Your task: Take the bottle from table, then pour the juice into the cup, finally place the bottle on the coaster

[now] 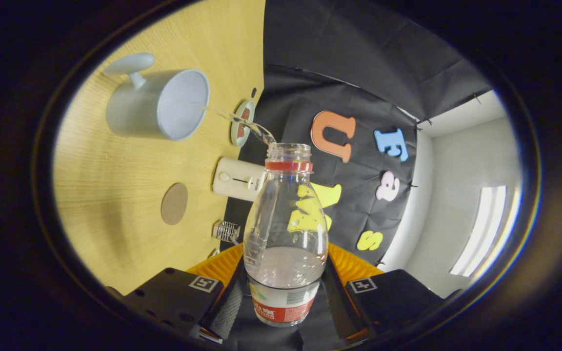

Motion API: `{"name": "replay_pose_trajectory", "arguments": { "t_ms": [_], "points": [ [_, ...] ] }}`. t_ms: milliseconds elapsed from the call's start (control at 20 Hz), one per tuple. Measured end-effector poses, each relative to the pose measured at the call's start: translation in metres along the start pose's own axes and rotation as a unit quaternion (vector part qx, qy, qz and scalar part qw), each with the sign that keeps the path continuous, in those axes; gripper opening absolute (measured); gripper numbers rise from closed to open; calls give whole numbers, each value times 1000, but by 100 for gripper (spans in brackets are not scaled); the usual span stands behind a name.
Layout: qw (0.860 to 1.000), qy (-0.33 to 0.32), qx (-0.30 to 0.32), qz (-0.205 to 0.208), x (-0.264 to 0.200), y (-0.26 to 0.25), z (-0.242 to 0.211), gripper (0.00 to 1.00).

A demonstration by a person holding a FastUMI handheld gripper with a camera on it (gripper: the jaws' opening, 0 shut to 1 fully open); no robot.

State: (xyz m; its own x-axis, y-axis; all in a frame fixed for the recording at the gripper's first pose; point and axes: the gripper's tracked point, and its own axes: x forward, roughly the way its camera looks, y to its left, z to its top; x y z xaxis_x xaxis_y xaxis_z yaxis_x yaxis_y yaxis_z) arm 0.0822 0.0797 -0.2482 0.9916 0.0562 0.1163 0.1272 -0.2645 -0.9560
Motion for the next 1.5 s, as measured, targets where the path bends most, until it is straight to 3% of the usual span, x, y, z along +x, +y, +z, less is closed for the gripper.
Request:
{"name": "replay_pose_trajectory", "arguments": {
  "t_ms": [1500],
  "points": [
    [998, 17, -53, -28, -4, -24, -2, 82]
  ]
}}
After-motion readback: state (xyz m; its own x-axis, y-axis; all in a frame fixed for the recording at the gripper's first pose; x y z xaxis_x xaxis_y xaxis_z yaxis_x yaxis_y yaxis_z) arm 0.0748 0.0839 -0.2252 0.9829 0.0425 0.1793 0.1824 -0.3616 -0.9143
